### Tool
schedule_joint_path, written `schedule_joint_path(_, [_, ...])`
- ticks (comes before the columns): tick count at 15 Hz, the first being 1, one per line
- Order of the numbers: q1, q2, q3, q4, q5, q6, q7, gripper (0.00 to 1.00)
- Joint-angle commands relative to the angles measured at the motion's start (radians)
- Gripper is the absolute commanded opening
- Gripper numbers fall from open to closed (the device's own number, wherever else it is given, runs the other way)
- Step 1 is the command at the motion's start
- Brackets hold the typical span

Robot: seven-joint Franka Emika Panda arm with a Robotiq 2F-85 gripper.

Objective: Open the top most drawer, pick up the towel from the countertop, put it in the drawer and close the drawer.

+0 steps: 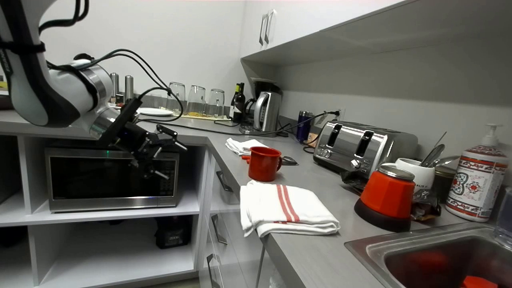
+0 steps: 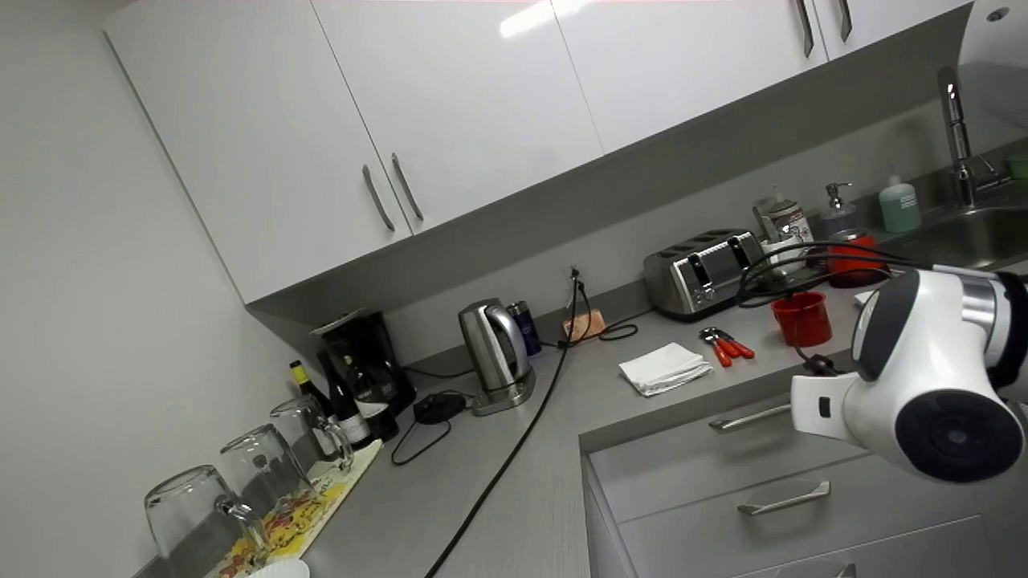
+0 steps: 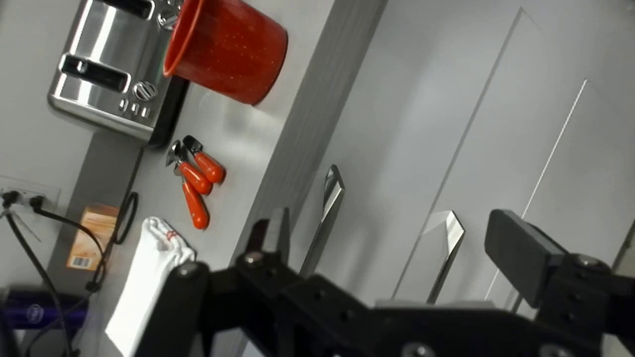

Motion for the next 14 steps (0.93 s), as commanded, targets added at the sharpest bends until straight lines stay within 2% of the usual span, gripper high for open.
schedule_joint_path(1, [0.076,0.11,-0.015,0.048,-0.081,-0.137,0.242,1.0])
schedule_joint_path(5, [0.08,0.215,-0.02,0.11,-0.109,-0.254,0.381,1.0])
schedule_joint_path(9, [0.045,0.297,-0.039,0.206,-0.094,-0.287,0.408,1.0])
schedule_joint_path(13, [0.052,0.38,-0.061,0.311,-0.094,-0.36,0.413,1.0])
schedule_joint_path(14, [0.031,0.325,-0.049,0.245,-0.094,-0.321,0.408,1.0])
